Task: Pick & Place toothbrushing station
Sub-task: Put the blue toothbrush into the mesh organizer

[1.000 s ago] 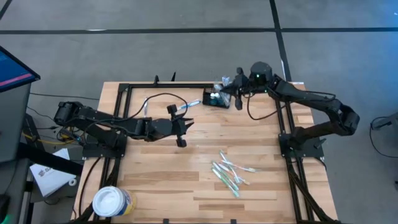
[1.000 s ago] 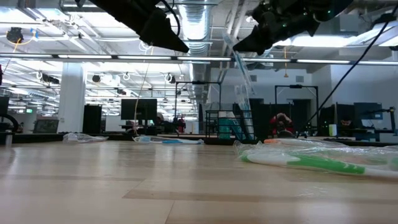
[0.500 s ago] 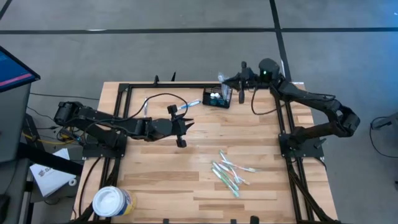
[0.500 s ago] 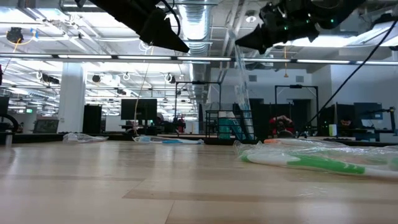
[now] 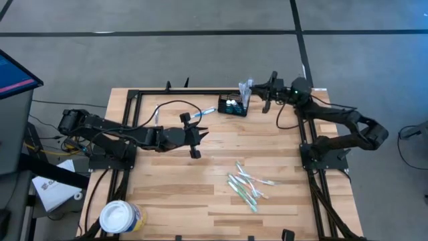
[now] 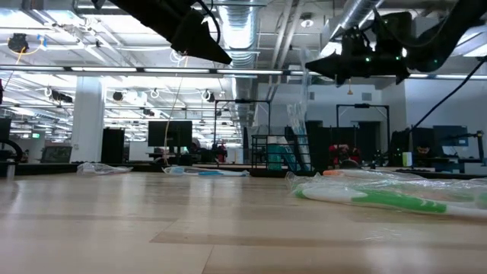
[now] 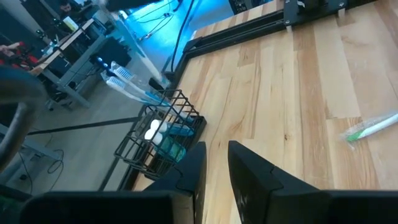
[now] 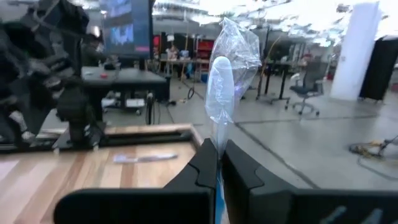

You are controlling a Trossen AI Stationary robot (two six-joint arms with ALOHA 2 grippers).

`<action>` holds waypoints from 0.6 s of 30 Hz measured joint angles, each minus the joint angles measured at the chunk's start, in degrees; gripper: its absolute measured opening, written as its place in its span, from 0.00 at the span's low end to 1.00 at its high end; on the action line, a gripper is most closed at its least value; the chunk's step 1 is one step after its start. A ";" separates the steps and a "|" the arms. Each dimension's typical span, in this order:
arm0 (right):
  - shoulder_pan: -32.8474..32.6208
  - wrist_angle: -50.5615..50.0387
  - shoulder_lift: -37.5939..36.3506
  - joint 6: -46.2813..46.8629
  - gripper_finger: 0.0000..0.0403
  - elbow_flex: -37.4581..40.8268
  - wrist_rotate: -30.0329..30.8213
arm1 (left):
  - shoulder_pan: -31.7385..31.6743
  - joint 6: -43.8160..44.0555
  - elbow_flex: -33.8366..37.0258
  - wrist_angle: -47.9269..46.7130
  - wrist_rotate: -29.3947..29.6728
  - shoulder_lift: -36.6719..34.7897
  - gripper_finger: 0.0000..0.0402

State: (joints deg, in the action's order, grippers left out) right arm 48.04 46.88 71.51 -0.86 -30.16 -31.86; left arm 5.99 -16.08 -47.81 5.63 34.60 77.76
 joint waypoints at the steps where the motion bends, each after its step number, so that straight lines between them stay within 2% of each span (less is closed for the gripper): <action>1: 0.03 -0.07 0.04 0.02 0.00 0.58 0.15 | -0.04 0.03 0.00 0.00 -0.08 0.00 0.15; 11: 1.37 10.14 0.06 0.73 0.00 7.08 3.51 | -0.19 0.05 0.00 0.00 -0.54 0.00 0.15; 18: 1.63 12.76 1.20 0.47 0.00 8.75 4.00 | -0.19 0.07 0.00 0.39 -0.56 0.00 0.15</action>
State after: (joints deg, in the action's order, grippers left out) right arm 49.67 59.64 72.71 -0.40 -21.41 -27.86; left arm 5.80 -16.01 -47.81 6.02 34.04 77.76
